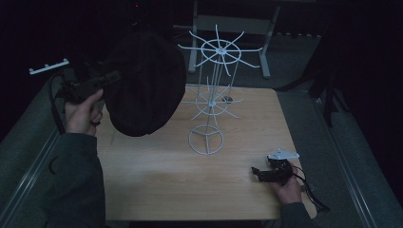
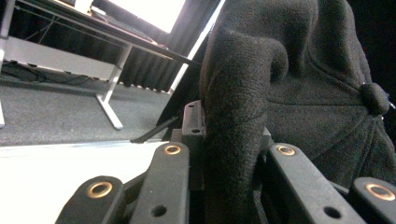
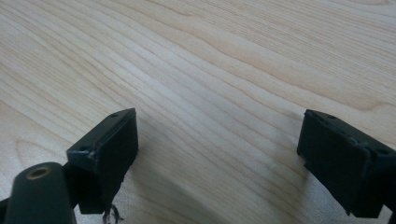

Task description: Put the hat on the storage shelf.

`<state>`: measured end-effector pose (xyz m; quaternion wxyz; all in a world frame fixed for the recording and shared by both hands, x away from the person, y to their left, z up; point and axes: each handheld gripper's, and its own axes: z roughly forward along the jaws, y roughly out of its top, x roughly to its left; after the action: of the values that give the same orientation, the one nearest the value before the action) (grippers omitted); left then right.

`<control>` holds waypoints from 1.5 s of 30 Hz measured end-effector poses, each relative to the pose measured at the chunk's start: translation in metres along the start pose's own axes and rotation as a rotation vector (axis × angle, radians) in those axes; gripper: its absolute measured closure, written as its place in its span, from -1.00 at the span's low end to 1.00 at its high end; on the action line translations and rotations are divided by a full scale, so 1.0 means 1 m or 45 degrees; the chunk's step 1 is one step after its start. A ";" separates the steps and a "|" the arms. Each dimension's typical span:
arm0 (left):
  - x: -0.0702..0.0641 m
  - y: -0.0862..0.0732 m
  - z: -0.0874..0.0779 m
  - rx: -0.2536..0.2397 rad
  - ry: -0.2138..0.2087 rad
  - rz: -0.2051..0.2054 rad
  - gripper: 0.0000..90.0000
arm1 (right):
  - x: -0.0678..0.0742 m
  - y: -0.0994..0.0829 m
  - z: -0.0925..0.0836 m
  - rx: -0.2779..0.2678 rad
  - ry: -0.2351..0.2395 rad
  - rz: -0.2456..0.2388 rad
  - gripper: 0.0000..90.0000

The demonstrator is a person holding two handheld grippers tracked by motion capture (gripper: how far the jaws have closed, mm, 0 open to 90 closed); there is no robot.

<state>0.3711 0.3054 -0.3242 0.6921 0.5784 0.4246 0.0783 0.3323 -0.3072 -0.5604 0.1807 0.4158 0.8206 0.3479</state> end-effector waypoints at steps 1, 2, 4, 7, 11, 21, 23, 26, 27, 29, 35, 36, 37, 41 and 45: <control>0.001 0.000 0.000 -0.004 -0.003 -0.006 0.73 | 0.000 0.000 0.000 0.000 0.000 0.000 -0.73; 0.001 0.000 0.000 -0.004 -0.003 -0.006 0.73 | 0.000 0.000 0.000 0.000 0.000 0.000 -0.73; 0.002 0.001 0.000 -0.013 -0.008 -0.013 0.73 | 0.000 0.000 0.000 0.001 0.000 0.001 -0.73; 0.003 0.001 -0.001 -0.020 -0.014 -0.017 0.73 | 0.000 0.000 0.000 0.001 0.000 0.001 -0.73; 0.003 0.002 -0.001 -0.028 -0.027 -0.025 0.73 | 0.000 0.000 0.000 0.001 0.000 0.001 -0.73; -0.003 0.010 0.008 -0.035 -0.048 -0.013 0.72 | 0.000 0.000 0.000 0.000 0.000 0.001 -0.73; -0.003 0.010 0.010 -0.044 -0.056 -0.018 0.72 | 0.000 0.000 0.000 0.000 0.000 0.000 -0.73; -0.001 0.008 0.014 -0.053 -0.079 -0.033 0.72 | 0.000 0.000 0.000 0.000 0.000 0.000 -0.73; -0.001 0.008 0.016 -0.050 -0.083 -0.032 0.72 | 0.000 0.000 0.000 0.000 0.000 0.000 -0.73; -0.002 0.007 0.019 -0.051 -0.085 -0.035 0.72 | 0.000 0.000 0.000 0.000 0.001 0.001 -0.73; -0.003 0.008 0.031 -0.055 -0.106 -0.050 0.72 | 0.000 0.000 0.000 0.000 0.000 0.001 -0.73; -0.004 0.009 0.033 -0.051 -0.108 -0.047 0.72 | 0.000 0.000 0.000 0.000 0.000 0.001 -0.73; -0.004 0.009 0.036 -0.048 -0.107 -0.047 0.72 | 0.000 0.000 0.000 0.000 0.000 0.001 -0.73; -0.003 0.007 0.049 -0.017 -0.083 -0.050 0.72 | 0.000 0.000 0.000 -0.001 0.000 0.001 -0.73; 0.004 -0.004 0.065 0.029 -0.092 -0.089 0.72 | 0.000 0.000 0.000 -0.003 -0.001 -0.003 -0.73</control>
<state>0.4163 0.2585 -0.3314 0.7028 0.5734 0.4201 0.0283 0.3324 -0.3072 -0.5605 0.1820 0.4149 0.8205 0.3486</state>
